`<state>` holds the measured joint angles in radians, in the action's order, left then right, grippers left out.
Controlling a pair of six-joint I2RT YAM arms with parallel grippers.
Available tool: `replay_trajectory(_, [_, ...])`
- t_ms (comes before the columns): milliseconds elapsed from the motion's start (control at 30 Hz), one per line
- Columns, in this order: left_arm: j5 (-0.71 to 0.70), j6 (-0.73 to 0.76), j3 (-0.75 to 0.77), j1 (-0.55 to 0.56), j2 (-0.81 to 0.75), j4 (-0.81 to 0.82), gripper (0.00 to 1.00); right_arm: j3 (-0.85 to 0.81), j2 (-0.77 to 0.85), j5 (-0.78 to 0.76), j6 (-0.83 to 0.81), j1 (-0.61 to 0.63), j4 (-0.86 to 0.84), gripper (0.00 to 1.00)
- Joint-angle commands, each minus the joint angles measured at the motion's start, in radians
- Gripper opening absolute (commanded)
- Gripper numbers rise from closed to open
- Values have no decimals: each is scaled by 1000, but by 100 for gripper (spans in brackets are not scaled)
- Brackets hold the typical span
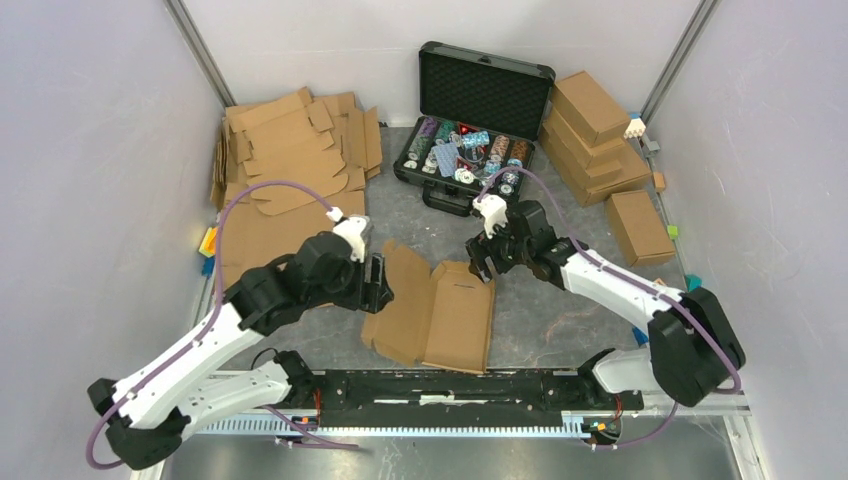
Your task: Fold the paper box
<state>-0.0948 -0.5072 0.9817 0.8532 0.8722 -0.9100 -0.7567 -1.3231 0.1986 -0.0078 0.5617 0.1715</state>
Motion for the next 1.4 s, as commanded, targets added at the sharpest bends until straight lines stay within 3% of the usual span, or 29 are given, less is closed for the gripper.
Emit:
replay_trajectory(0, [13, -120, 16, 3, -94, -2, 77, -63, -61, 48, -37, 2, -77, 84])
replay_trajectory(200, [48, -181, -25, 3, -129, -63, 78, -100, -135, -4, -39, 29, -97, 80])
replay_trajectory(367, [70, -178, -42, 2, -132, -57, 65, -88, -186, 5, -61, 38, -117, 78])
replay_trajectory(700, [77, -177, 3, 1, -105, -55, 63, -102, -260, -27, -77, 59, -133, 65])
replay_trajectory(767, [85, -175, 13, 1, -112, -63, 63, -101, -270, -30, -71, 67, -149, 58])
replay_trajectory(867, [90, -180, 31, 1, -120, -87, 63, -114, -280, -69, -63, 82, -141, 39])
replay_trajectory(1067, [141, -201, 73, 1, -174, -92, 64, -52, -210, -160, -31, 80, -163, 14])
replay_trajectory(1233, [167, -213, 51, 1, -178, -81, 64, 44, -109, -187, 61, 40, -208, 4])
replay_trajectory(1367, [176, -219, 9, 1, -175, -37, 64, 104, -51, -236, 114, 34, -200, 4])
